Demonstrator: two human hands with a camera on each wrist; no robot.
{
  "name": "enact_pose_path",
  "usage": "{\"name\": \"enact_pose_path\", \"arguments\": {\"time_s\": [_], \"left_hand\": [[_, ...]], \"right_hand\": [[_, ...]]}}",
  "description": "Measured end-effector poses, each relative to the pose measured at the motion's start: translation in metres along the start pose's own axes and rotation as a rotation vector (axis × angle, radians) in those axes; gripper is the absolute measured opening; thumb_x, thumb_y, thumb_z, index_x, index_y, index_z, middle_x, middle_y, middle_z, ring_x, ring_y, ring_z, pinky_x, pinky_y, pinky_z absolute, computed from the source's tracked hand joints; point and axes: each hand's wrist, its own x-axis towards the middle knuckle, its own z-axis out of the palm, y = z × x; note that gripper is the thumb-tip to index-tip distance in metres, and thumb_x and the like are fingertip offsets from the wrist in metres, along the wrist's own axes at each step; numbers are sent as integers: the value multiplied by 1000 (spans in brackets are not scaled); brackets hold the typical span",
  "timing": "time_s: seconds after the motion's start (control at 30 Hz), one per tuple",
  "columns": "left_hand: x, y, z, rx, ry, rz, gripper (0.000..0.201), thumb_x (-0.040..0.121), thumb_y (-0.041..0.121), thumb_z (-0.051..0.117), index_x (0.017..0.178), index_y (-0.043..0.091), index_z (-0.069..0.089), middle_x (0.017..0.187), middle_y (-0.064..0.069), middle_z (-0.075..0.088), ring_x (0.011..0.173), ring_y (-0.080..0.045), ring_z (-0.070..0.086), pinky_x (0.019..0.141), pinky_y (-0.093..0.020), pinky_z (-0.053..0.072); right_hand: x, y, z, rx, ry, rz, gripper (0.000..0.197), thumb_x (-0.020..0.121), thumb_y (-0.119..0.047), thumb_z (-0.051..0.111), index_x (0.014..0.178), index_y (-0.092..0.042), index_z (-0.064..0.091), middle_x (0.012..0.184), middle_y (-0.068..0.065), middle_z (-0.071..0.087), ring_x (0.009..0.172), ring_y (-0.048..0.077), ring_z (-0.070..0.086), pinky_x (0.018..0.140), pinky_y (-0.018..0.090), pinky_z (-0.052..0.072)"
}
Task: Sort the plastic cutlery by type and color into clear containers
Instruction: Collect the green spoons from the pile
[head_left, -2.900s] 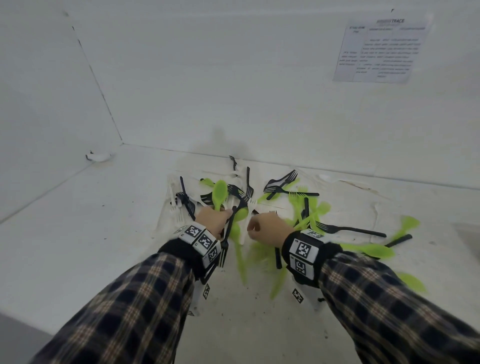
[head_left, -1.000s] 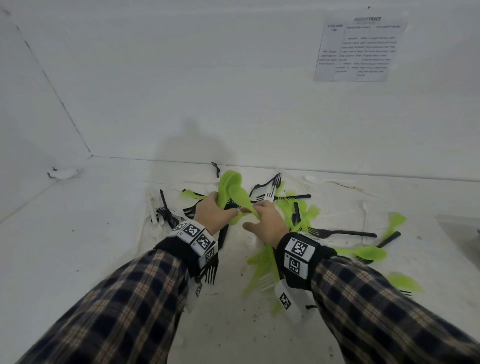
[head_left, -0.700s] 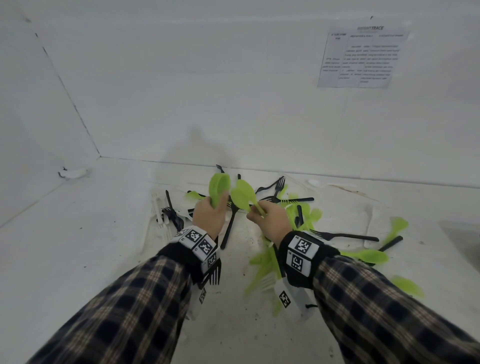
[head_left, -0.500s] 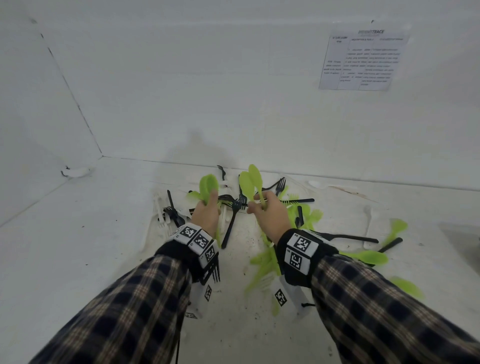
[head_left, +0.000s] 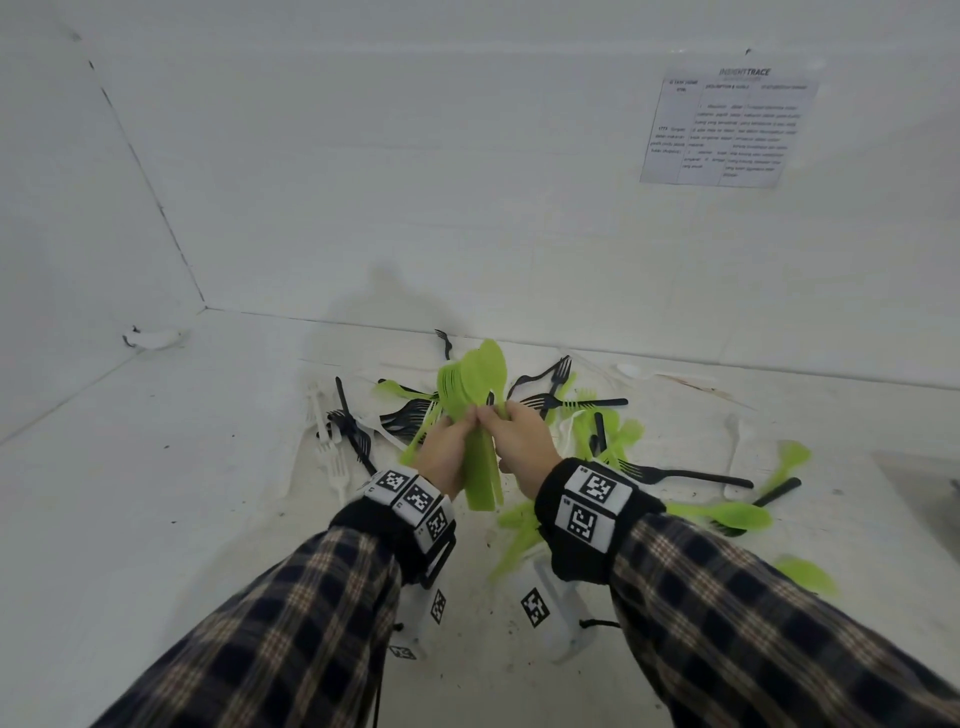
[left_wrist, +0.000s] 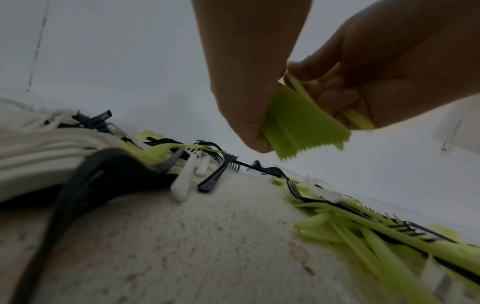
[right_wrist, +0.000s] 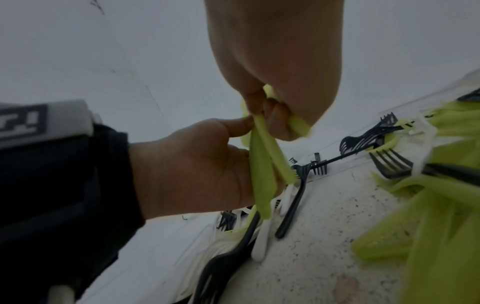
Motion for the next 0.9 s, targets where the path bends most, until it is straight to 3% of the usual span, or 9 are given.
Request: {"name": "enact_pose_path", "arguments": {"time_s": [0.07,0.17,0.33,0.43,0.53,0.63,0.77,0.83,0.9], "left_hand": [[-5,0,0,-23,-30,-14,37,100,25,41,128,2,51,117,-16,60,94,-27,61,80,-40,51],[-13,1,-2,-7,-139,-64,38,103,26,28,120,8,57,97,-4,62,68,-12,54,60,-25,44],[-20,0,-4,-15,-172,-112,44,101,29,26,129,9,54,87,-2,60,63,-11,53,58,-26,43],[-22,-2,-6,-10,-170,-137,42,101,34,30,125,13,56,92,-2,61,68,-12,53,58,-26,43],[-26,-4,-8,-47,-117,-126,39,100,31,39,127,7,54,117,-13,61,88,-21,61,67,-34,50],[-27,-5,-10,-63,-23,-97,39,97,27,49,127,3,53,124,-21,57,97,-30,61,62,-36,53],[-26,-8,-16,-96,-45,-64,24,99,22,44,113,5,56,103,-16,60,83,-25,60,65,-35,52],[-26,-9,-19,-110,-63,-51,21,100,20,42,113,10,55,108,-16,62,92,-27,62,79,-40,51],[-27,-11,-22,-140,-59,-41,26,100,17,41,123,9,51,119,-19,61,98,-29,63,81,-43,52]], "right_hand": [[-3,1,-2,49,-50,20,28,92,-24,56,68,-14,44,63,2,41,47,13,32,41,22,26],[-8,4,-4,87,-65,39,15,90,-23,58,83,-13,49,75,6,52,45,13,32,37,18,25],[-11,9,-2,64,-56,18,16,91,-21,58,76,-17,53,66,1,47,43,12,32,37,19,25],[-14,9,0,91,-106,38,16,93,-20,55,77,-16,52,69,3,47,44,11,32,38,19,26],[-17,9,9,46,-113,71,17,95,-24,46,85,-13,52,74,4,48,59,17,44,53,30,44],[-17,13,19,-99,-78,23,31,88,-26,37,84,-1,55,75,10,48,72,24,47,74,50,50],[-20,18,20,-152,-76,-31,25,95,-20,42,93,-3,62,78,5,54,77,21,50,72,37,46],[-23,18,16,-92,-40,-42,12,93,-21,52,101,-16,60,82,1,58,76,14,54,66,21,44],[-25,18,13,-46,-22,-61,12,90,-20,59,102,-18,59,83,3,60,75,13,57,63,17,45]]}}
